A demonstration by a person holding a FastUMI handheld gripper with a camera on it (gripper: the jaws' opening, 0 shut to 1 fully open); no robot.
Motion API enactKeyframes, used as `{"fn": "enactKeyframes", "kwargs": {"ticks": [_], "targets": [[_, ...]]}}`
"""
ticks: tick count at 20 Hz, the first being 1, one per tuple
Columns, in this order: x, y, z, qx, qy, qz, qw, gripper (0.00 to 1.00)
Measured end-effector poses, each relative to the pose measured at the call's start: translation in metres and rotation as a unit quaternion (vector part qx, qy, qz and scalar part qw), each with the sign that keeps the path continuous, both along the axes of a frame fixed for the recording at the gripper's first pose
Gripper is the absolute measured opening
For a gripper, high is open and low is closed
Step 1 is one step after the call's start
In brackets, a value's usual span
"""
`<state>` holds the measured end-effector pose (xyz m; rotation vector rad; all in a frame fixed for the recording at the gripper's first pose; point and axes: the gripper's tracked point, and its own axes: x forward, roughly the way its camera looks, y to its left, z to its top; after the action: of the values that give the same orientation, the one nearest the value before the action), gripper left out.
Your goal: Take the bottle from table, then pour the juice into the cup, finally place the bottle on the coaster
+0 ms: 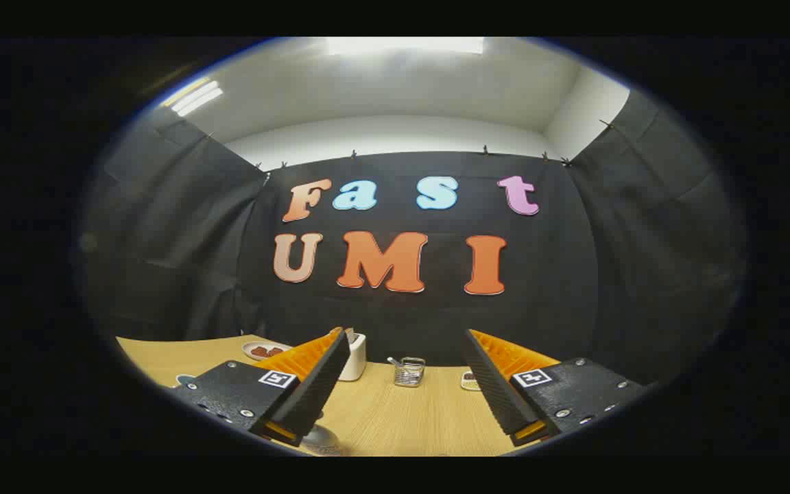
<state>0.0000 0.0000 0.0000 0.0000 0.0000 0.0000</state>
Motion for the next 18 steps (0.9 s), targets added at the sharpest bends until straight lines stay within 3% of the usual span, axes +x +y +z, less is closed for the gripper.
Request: {"fn": "enactKeyframes", "kwargs": {"ticks": [18], "targets": [[-0.007, 0.023, -0.001, 0.016, 0.017, 0.022, 0.999, 0.99]]}}
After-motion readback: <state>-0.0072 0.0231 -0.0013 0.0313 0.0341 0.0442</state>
